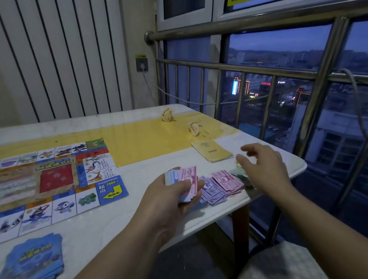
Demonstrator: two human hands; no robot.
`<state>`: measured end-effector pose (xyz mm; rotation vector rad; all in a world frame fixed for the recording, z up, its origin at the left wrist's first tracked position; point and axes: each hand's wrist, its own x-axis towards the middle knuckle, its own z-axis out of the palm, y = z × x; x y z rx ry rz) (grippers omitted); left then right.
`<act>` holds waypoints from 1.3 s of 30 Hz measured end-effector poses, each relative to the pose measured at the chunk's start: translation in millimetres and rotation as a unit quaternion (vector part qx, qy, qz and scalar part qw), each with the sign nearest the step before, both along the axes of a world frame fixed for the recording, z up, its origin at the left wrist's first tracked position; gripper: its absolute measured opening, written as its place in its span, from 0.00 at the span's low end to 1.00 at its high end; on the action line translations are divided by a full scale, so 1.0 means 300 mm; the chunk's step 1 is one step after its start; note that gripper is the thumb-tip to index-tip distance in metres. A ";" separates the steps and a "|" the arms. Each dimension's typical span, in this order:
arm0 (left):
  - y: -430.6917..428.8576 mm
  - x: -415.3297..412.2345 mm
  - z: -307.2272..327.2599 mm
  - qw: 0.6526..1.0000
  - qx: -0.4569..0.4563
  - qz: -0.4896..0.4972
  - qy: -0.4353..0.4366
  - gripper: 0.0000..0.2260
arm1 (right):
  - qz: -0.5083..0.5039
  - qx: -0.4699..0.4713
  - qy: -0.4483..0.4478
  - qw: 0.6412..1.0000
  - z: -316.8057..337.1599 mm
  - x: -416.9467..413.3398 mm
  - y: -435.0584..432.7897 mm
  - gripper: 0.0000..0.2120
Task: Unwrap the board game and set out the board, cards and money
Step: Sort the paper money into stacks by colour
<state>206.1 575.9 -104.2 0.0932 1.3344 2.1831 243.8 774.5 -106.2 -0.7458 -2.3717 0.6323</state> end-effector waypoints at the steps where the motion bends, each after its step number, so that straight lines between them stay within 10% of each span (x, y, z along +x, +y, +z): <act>1: 0.001 0.002 0.001 1.000 0.003 0.001 0.002 0.07 | 0.046 -0.045 0.029 0.998 0.022 0.008 -0.039 0.12; 10: 0.008 0.014 0.012 1.000 -0.017 -0.006 0.018 0.04 | 0.235 -0.238 -0.019 0.942 0.089 0.014 -0.172 0.04; 22: -0.032 -0.015 0.003 1.000 0.009 -0.005 0.006 0.17 | 0.066 -0.002 -0.062 0.996 0.040 -0.028 -0.062 0.20; 28: -0.036 -0.007 -0.005 0.995 -0.050 -0.014 0.088 0.13 | 0.262 -0.188 -0.040 0.946 0.088 0.015 -0.251 0.12; 39: -0.115 -0.041 -0.039 0.984 -0.109 0.002 0.141 0.16 | 0.254 -0.286 -0.032 0.923 0.095 0.005 -0.280 0.07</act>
